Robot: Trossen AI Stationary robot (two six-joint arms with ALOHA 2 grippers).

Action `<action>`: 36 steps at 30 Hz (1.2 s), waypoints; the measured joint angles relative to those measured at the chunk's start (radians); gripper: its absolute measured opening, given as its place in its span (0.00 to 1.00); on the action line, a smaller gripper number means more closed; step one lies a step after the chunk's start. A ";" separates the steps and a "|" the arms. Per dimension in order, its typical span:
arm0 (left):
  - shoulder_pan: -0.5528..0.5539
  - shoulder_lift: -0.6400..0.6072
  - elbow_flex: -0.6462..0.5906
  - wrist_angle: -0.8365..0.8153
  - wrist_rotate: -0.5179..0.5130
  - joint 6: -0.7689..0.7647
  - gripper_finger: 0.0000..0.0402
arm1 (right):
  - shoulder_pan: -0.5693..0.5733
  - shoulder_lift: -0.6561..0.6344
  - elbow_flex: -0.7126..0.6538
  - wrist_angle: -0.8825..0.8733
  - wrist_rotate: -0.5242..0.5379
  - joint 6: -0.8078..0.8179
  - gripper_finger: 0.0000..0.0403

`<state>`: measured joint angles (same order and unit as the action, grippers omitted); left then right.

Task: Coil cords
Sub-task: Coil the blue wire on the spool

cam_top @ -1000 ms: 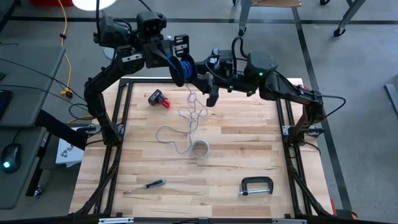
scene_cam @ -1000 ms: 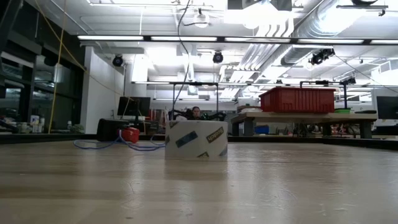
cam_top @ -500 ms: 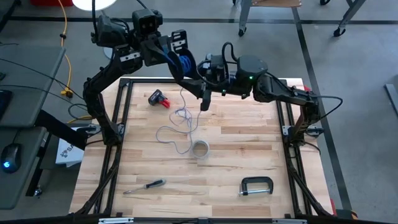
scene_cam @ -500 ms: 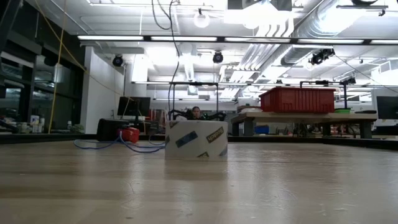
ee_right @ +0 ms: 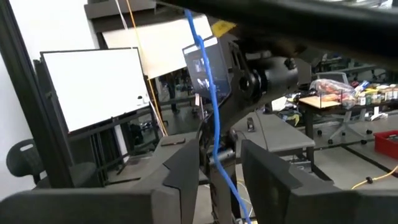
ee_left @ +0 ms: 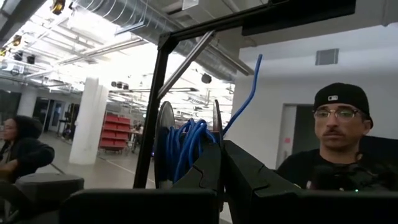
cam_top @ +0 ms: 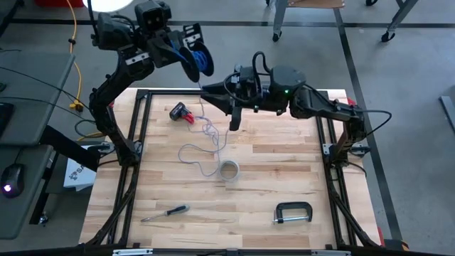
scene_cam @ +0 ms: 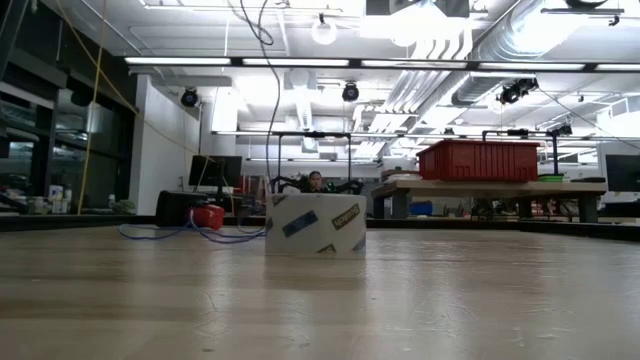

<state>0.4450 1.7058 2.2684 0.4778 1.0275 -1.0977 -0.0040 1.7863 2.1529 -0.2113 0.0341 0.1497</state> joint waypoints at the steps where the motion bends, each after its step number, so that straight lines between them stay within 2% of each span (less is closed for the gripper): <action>1: 0.000 0.000 0.000 -0.002 0.000 0.001 0.00 | 0.000 0.000 0.000 0.003 0.000 0.000 0.26; 8: 0.000 0.000 0.000 -0.003 0.002 0.007 0.00 | -0.003 0.000 0.000 0.017 0.045 0.028 0.22; 18: 0.000 0.002 0.000 -0.010 -0.018 0.057 0.00 | -0.003 0.000 0.000 0.028 0.013 0.000 0.24; 26: 0.000 0.002 0.000 -0.010 -0.025 0.064 0.00 | -0.003 0.000 0.000 0.029 0.010 -0.014 0.17; 29: 0.000 0.002 0.000 -0.011 -0.039 0.081 0.00 | -0.004 0.000 0.000 0.029 0.010 0.032 0.16; 36: 0.000 0.002 0.000 -0.012 -0.043 0.087 0.00 | -0.006 0.000 0.000 0.029 0.011 0.003 0.16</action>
<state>0.4446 1.7077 2.2684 0.4660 0.9840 -1.0103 -0.0098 1.7863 2.1529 -0.1822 0.0447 0.1530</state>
